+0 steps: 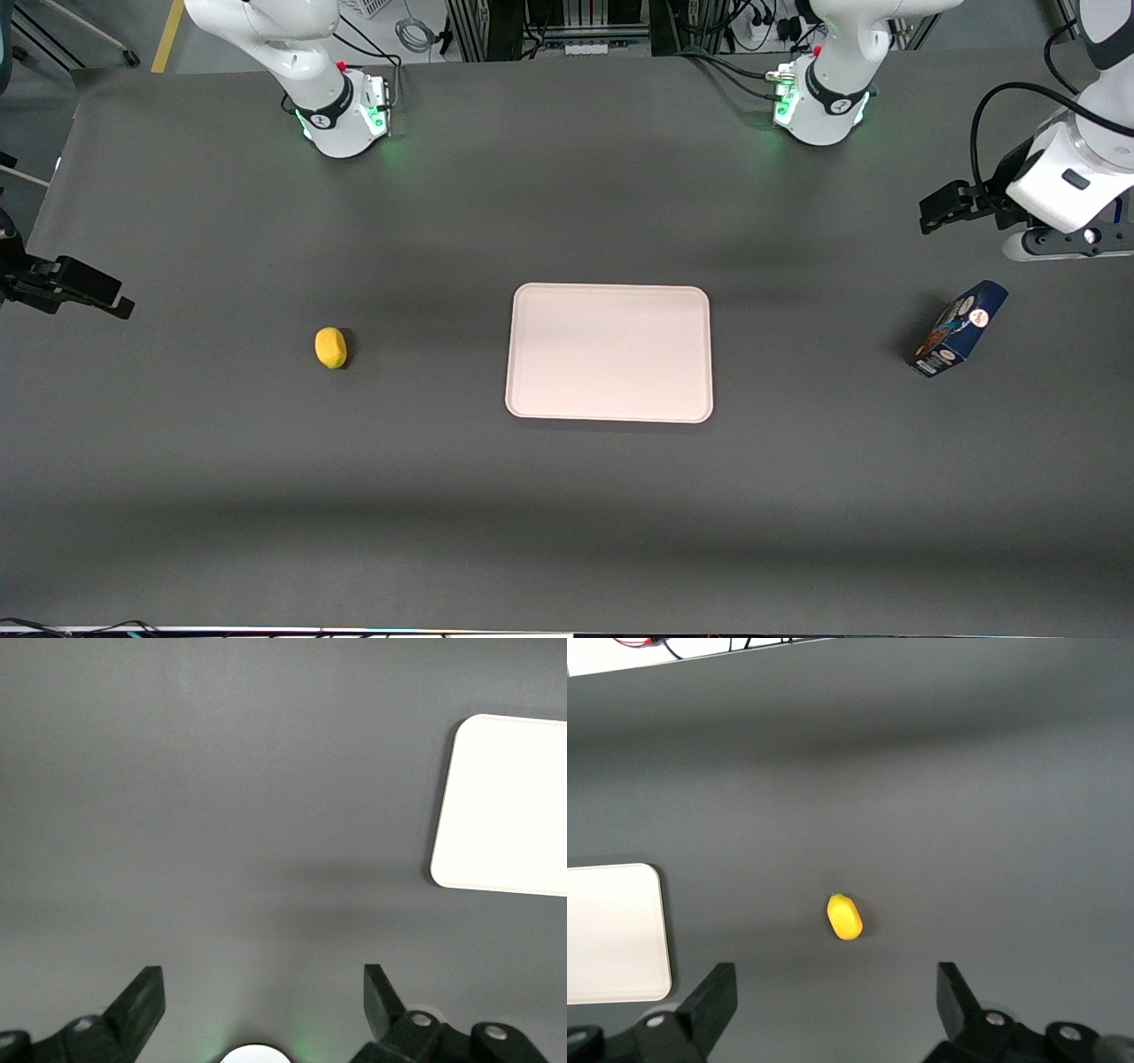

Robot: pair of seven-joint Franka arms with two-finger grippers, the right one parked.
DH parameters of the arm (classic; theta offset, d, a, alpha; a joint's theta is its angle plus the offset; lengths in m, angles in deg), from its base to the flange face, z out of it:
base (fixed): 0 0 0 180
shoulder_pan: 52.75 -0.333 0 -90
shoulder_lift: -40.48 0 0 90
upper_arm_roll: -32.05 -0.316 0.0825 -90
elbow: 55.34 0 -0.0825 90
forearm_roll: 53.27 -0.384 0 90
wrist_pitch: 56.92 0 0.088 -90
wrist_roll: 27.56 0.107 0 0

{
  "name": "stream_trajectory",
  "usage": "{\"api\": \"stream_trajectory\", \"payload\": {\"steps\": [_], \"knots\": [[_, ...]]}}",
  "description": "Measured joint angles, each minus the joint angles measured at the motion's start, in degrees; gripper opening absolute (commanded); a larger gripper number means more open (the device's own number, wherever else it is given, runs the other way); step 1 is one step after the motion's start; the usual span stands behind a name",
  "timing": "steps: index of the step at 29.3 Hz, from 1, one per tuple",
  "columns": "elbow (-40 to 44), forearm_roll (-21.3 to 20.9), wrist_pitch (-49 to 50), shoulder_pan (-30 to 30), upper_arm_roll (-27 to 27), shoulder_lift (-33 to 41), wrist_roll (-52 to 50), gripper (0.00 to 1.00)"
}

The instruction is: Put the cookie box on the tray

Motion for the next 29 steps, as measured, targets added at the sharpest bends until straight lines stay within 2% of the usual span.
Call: {"api": "stream_trajectory", "payload": {"steps": [20, 29], "knots": [[1.1, -0.5, 2.2, -0.1, -0.9, 0.0, 0.3, 1.0], [5.7, -3.8, 8.4, -0.4, -5.7, 0.2, 9.8, 1.0]]}}
